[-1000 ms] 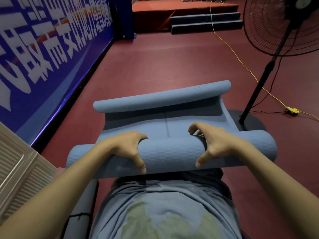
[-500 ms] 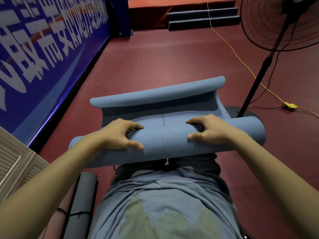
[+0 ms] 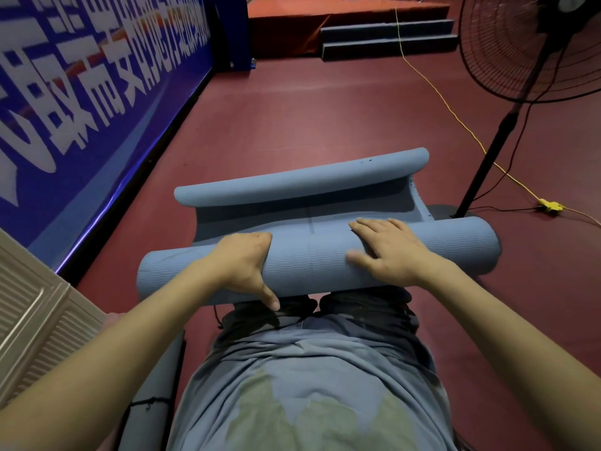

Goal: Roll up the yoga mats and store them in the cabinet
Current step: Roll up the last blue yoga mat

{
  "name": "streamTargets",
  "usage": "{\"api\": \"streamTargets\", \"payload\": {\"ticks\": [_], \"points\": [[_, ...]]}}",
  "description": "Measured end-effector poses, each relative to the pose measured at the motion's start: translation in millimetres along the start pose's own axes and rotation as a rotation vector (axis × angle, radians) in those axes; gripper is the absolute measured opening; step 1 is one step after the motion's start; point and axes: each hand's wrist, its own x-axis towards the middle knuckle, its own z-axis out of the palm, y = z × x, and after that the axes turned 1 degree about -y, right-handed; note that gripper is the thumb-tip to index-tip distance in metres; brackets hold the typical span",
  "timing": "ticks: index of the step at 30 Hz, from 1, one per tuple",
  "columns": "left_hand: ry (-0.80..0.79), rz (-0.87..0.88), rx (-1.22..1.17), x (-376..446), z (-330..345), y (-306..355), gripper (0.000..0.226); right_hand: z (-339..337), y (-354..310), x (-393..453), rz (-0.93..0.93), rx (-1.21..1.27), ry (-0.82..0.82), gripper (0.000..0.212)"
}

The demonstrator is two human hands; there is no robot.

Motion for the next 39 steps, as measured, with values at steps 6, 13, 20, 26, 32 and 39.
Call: {"api": "streamTargets", "payload": {"ticks": [6, 13, 20, 26, 32, 39], "points": [[0.022, 0.005, 0.001, -0.3, -0.5, -0.2, 0.103, 1.1, -1.7, 3.8, -0.038, -0.178, -0.064, 0.126], [-0.022, 0.014, 0.073, -4.7, -15.5, 5.4, 0.093, -11.1, 1.5, 5.5, -0.030, -0.099, -0.109, 0.102], [-0.182, 0.048, -0.099, -16.2, -25.5, 10.5, 0.085, -23.6, 0.2, -10.6, -0.045, -0.020, -0.249, 0.106], [-0.184, 0.065, -0.077, -24.1, -24.2, 18.7, 0.085, -20.8, -1.8, -23.3, -0.066, 0.003, -0.275, 0.105], [-0.185, 0.045, -0.153, -23.7, -17.4, 14.8, 0.086, -17.0, -0.8, -28.9, -0.098, 0.038, -0.205, 0.106], [-0.299, 0.027, -0.403, -4.7, -25.2, -5.0, 0.078, -16.8, 10.1, -27.8, -0.194, 0.255, 0.031, 0.092]]}}
